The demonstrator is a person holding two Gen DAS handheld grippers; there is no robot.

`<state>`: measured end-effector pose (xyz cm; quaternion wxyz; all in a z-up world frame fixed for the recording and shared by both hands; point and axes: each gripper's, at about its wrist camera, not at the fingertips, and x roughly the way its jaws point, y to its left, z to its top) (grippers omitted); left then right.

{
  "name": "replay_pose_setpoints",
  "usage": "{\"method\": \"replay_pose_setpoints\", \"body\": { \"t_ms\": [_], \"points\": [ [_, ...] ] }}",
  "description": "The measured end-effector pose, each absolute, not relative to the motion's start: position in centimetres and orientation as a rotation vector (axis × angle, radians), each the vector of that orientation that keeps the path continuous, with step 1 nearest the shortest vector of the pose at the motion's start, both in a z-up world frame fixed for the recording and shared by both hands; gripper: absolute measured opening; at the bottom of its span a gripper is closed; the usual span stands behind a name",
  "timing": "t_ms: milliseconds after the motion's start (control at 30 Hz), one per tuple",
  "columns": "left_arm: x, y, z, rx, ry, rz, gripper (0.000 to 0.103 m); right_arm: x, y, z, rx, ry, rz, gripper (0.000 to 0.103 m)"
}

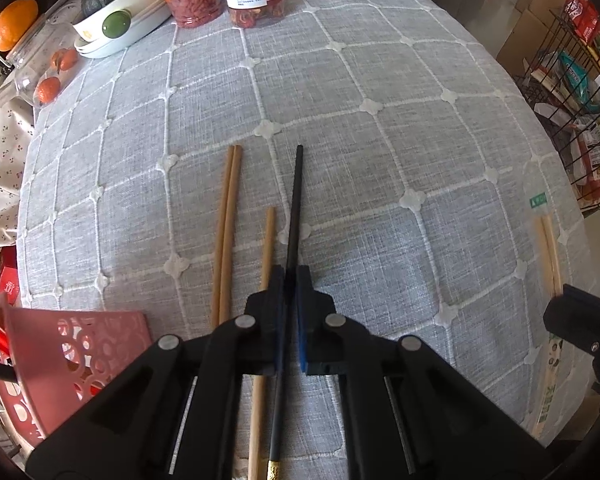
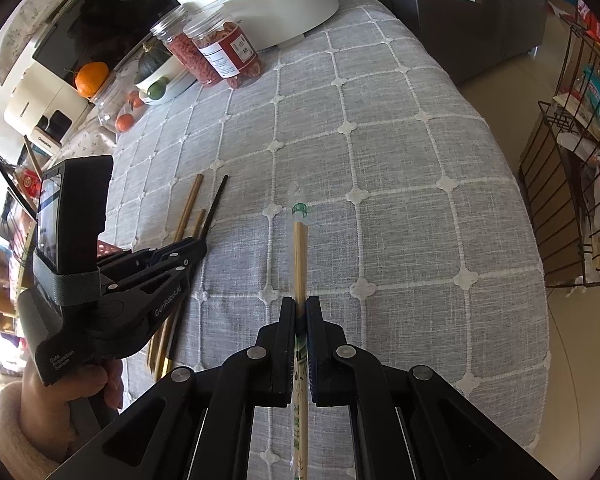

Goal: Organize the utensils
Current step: 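Grasp a black-tipped chopstick with the left tool while the right holds the bamboo chopstick, then lower both chopsticks into the pink basket and open both tools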

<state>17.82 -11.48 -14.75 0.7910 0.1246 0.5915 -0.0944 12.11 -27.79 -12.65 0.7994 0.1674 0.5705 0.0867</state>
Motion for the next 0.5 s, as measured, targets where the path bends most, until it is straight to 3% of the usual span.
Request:
{"method": "replay_pose_setpoints", "body": {
  "t_ms": [500],
  "points": [
    [9.4, -9.2, -5.2, 0.181, 0.940, -0.337, 0.006, 9.2, -27.7, -7.8, 0.351, 1.015, 0.183, 0.005]
  ]
}}
